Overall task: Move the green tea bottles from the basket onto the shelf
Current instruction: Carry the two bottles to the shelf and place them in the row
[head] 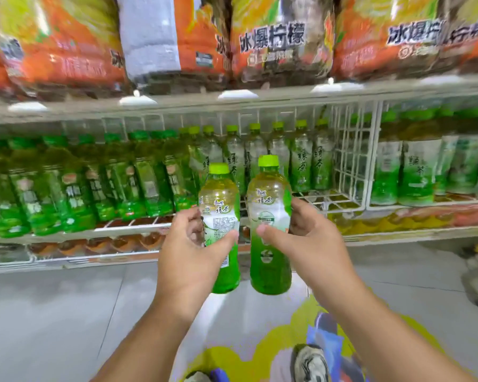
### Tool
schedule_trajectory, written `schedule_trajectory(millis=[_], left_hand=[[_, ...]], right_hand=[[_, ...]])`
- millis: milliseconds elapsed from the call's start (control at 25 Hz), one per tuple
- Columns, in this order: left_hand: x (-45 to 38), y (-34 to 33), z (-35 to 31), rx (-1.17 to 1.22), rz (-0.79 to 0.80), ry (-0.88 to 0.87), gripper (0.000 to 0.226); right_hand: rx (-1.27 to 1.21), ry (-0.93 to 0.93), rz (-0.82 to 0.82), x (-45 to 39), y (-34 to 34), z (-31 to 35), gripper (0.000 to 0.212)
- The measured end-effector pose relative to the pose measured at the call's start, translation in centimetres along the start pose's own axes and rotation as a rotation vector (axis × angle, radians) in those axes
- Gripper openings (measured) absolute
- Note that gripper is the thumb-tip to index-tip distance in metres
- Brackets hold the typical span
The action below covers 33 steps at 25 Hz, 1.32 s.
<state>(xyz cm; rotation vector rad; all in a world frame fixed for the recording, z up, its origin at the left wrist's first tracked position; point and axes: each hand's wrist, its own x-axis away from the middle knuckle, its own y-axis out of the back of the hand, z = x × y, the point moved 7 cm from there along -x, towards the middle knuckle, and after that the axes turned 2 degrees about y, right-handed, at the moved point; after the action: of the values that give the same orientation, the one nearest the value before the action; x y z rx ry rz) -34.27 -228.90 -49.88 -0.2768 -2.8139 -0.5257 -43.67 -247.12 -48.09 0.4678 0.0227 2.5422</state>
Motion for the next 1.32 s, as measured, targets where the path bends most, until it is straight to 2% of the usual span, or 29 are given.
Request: schedule_trajectory(millis=[200, 320, 480, 640, 720, 800, 1000, 1160, 1320], left_hand=[[-4.9, -2.7, 1.0, -0.095, -0.108, -0.085, 0.043], [-8.5, -3.9, 0.8, -0.117, -0.124, -0.092, 0.051], [-13.2, -5.4, 0.1, -0.127, -0.178, -0.119, 0.05], [-16.3, -6.3, 0.3, -0.227, -0.24, -0.151, 0.046], [-17.4, -6.6, 0.7, -0.346, -0.235, -0.14, 0.057], [-17.8, -6.9, 0.9, -0.415, -0.221, -0.102, 0.067], [-18.6, -7.0, 1.4, -0.513, -0.251, -0.059, 0.072], [-19.3, -8.3, 1.4, -0.59, -0.207, -0.032, 0.073], [-19.6, -9.4, 1.3, -0.612, -0.18, -0.005, 0.078]], right_hand=[[0.068, 0.025, -0.056, -6.0, 0.8, -2.3, 0.029], [0.086, 0.047, -0.057, -9.6, 0.8, -2.1, 0.027], [0.106, 0.083, -0.041, -14.1, 0.0, -2.0, 0.025], [0.142, 0.095, -0.015, -17.8, -1.8, -3.3, 0.045], [0.17, 0.075, -0.021, -19.3, -2.3, -4.3, 0.059], [0.166, 0.061, -0.036, -20.5, -2.5, -5.0, 0.062], [0.103, 0.034, -0.044, -22.2, -3.0, -5.6, 0.079], [0.129, 0.029, -0.066, -22.9, -3.7, -6.0, 0.083], [0.194, 0.025, -0.075, -23.7, -4.2, -5.9, 0.073]])
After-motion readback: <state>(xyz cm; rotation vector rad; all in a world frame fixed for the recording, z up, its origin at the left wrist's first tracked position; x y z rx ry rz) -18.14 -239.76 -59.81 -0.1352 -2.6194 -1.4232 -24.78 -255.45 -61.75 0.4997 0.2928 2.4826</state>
